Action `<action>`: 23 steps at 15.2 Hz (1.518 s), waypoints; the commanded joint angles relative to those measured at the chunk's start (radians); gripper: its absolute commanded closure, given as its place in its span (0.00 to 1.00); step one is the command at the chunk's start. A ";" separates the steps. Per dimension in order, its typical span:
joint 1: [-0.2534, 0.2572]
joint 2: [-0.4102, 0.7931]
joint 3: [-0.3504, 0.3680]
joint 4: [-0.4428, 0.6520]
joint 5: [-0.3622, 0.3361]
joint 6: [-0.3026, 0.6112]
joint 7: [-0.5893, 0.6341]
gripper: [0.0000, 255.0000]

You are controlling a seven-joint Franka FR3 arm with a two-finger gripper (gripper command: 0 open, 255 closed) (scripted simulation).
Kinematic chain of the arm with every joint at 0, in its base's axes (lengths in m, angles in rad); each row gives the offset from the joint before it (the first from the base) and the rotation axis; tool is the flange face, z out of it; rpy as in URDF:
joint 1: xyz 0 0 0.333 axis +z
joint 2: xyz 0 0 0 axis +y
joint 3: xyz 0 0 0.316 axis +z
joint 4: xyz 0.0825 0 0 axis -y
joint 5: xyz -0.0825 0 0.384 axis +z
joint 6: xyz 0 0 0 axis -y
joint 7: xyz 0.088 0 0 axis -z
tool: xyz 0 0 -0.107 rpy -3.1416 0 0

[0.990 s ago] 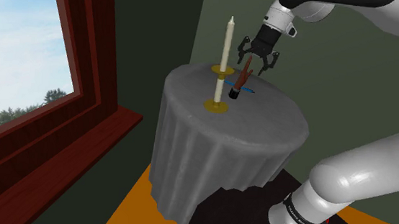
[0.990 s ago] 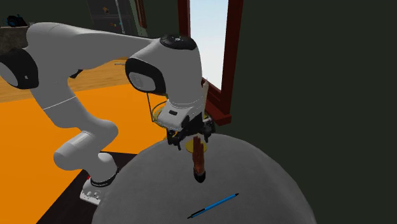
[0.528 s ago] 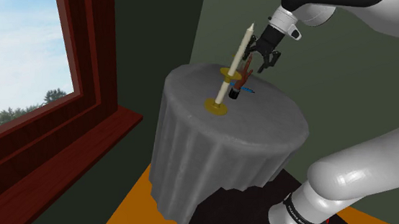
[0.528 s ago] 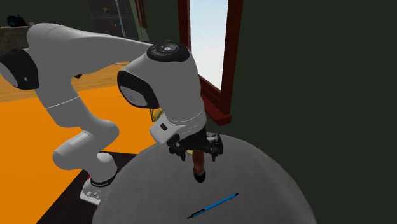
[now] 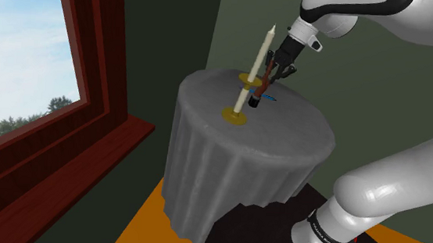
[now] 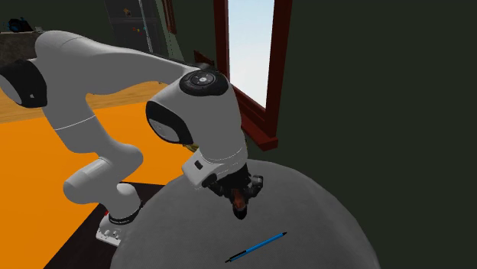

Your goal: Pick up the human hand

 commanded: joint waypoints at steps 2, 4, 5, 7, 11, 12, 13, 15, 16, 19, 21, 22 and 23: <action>0.000 0.000 0.000 -0.001 0.000 0.002 0.000 1.00; 0.000 0.000 0.000 -0.002 0.000 0.002 0.000 1.00; 0.000 0.000 0.000 -0.001 0.000 0.002 0.000 1.00; 0.000 0.000 0.000 -0.001 0.000 0.001 0.000 1.00; -0.001 -0.001 -0.001 0.038 -0.003 -0.038 0.008 1.00; -0.001 -0.001 -0.001 0.051 -0.004 -0.051 0.011 1.00; -0.001 -0.001 -0.002 0.065 -0.005 -0.064 0.014 1.00; -0.001 0.001 -0.003 0.093 -0.006 -0.090 0.020 1.00; -0.001 0.002 -0.003 0.107 -0.007 -0.103 0.022 1.00; -0.002 0.006 -0.004 0.151 -0.009 -0.142 0.031 1.00; -0.002 0.010 -0.005 0.182 -0.010 -0.168 0.036 1.00; -0.002 0.012 -0.006 0.198 -0.011 -0.182 0.039 1.00; -0.002 0.015 -0.006 0.214 -0.011 -0.195 0.041 1.00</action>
